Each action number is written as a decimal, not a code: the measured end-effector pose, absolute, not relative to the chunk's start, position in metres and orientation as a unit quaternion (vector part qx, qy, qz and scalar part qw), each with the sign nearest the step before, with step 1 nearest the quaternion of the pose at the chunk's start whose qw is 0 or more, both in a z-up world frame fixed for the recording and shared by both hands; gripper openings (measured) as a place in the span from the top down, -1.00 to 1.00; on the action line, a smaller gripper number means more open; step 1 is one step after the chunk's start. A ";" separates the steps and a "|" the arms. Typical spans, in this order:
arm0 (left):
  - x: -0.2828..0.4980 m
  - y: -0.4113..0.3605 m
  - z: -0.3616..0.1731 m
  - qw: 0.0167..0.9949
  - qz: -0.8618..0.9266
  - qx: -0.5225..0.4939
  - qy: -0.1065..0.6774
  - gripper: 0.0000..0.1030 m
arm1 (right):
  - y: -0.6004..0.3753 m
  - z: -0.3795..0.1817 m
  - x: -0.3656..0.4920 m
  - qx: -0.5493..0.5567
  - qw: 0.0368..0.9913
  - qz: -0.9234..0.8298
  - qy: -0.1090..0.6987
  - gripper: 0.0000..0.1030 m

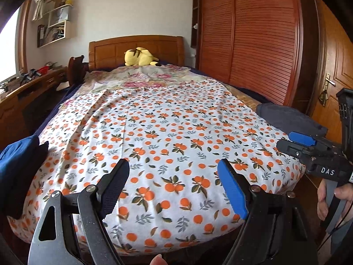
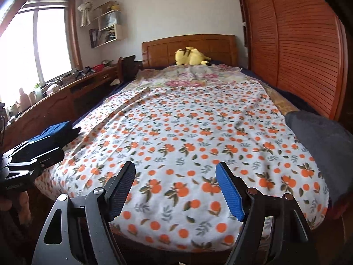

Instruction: Fold large clothes

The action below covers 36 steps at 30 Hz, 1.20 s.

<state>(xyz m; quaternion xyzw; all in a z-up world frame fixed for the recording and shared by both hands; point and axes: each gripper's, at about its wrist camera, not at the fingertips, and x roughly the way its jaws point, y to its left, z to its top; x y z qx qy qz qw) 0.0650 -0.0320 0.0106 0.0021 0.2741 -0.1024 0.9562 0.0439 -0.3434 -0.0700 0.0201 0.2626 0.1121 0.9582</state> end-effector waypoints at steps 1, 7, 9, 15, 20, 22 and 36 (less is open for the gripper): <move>0.063 -0.028 0.011 0.957 -0.098 0.000 0.272 -0.60 | -0.342 -0.069 0.044 0.018 0.958 0.116 0.261 -0.50; 0.061 -0.010 0.018 0.962 -0.067 -0.015 0.265 -0.60 | -0.332 -0.068 0.052 0.002 0.958 0.129 0.257 -0.59; 0.062 -0.005 0.021 0.963 -0.063 -0.020 0.263 -0.60 | -0.330 -0.070 0.057 -0.001 0.959 0.131 0.252 -0.59; 0.062 0.006 0.034 0.967 -0.057 -0.020 0.249 -0.60 | -0.325 -0.065 0.060 -0.007 0.966 0.125 0.225 -0.59; 0.058 0.007 0.046 0.971 -0.047 -0.012 0.235 -0.60 | -0.323 -0.062 0.058 -0.005 0.970 0.128 0.208 -0.59; 0.055 0.006 0.051 0.973 -0.045 -0.010 0.228 -0.60 | -0.321 -0.060 0.055 -0.007 0.971 0.129 0.199 -0.59; 0.025 -0.004 0.088 0.983 -0.043 0.000 0.177 -0.60 | -0.329 -0.045 0.014 0.002 0.982 0.125 0.144 -0.59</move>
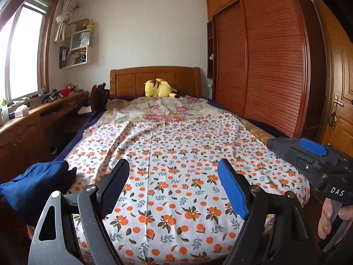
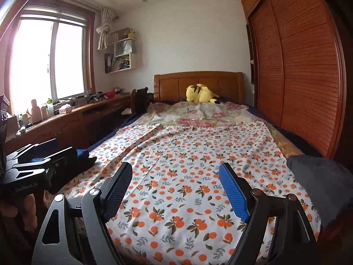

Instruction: Fold large clothes

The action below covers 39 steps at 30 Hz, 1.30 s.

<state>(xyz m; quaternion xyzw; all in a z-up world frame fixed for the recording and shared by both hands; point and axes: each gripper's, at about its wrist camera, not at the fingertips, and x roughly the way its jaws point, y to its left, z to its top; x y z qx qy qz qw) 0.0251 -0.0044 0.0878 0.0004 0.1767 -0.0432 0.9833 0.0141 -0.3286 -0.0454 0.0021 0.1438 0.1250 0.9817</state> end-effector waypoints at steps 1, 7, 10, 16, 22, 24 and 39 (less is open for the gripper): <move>0.022 -0.005 0.091 0.984 -0.042 0.002 0.172 -0.60 | -0.330 -0.046 0.011 0.002 0.983 0.122 0.139 -0.59; 0.012 -0.006 0.095 0.987 -0.031 0.006 0.157 -0.60 | -0.334 -0.053 0.005 0.012 0.985 0.115 0.130 -0.60; 0.013 -0.005 0.094 0.987 -0.030 0.002 0.160 -0.60 | -0.333 -0.058 0.006 0.014 0.985 0.108 0.132 -0.60; 0.015 -0.005 0.091 0.986 -0.028 0.001 0.165 -0.60 | -0.327 -0.059 0.009 0.013 0.985 0.103 0.135 -0.60; 0.015 -0.007 0.091 0.986 -0.029 0.001 0.163 -0.60 | -0.325 -0.057 0.008 0.016 0.985 0.103 0.135 -0.60; 0.014 -0.008 0.091 0.986 -0.029 0.001 0.163 -0.60 | -0.326 -0.056 0.006 0.017 0.985 0.103 0.136 -0.60; 0.014 -0.008 0.089 0.986 -0.030 0.002 0.165 -0.60 | -0.325 -0.055 0.003 0.019 0.985 0.101 0.137 -0.59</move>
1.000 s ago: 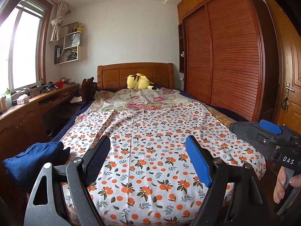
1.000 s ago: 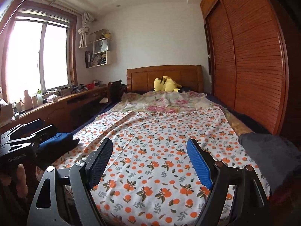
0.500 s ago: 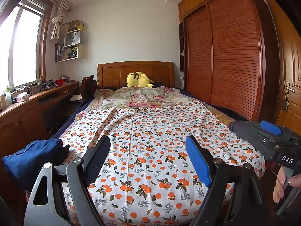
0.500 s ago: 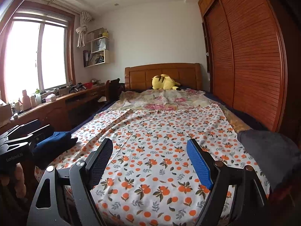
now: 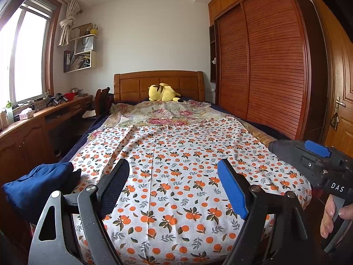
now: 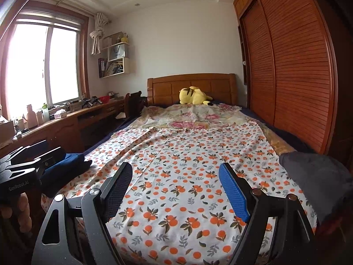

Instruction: Fold large clothes

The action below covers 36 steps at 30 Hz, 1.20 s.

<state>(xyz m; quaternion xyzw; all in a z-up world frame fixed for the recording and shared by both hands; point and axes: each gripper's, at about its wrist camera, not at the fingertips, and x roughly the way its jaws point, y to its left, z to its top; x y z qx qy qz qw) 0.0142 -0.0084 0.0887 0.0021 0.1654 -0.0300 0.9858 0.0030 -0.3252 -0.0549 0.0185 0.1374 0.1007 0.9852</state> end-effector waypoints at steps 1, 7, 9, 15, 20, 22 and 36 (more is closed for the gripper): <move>0.014 -0.009 0.089 0.986 -0.030 0.001 0.165 -0.60 | -0.325 -0.055 0.003 0.019 0.985 0.101 0.138 -0.59; 0.013 -0.009 0.089 0.986 -0.031 0.001 0.165 -0.60 | -0.326 -0.054 0.003 0.019 0.985 0.101 0.139 -0.59; 0.014 -0.009 0.089 0.986 -0.030 0.001 0.166 -0.60 | -0.326 -0.054 0.003 0.019 0.985 0.100 0.139 -0.60; 0.013 -0.009 0.089 0.986 -0.031 0.001 0.164 -0.60 | -0.327 -0.054 0.002 0.017 0.985 0.101 0.141 -0.60; 0.013 -0.010 0.087 0.986 -0.031 0.002 0.164 -0.60 | -0.328 -0.053 0.002 0.018 0.985 0.102 0.141 -0.60; 0.013 -0.010 0.087 0.986 -0.031 0.002 0.164 -0.60 | -0.328 -0.053 0.002 0.018 0.985 0.103 0.140 -0.60; 0.011 -0.010 0.088 0.987 -0.030 0.002 0.161 -0.60 | -0.328 -0.053 0.000 0.020 0.984 0.104 0.142 -0.60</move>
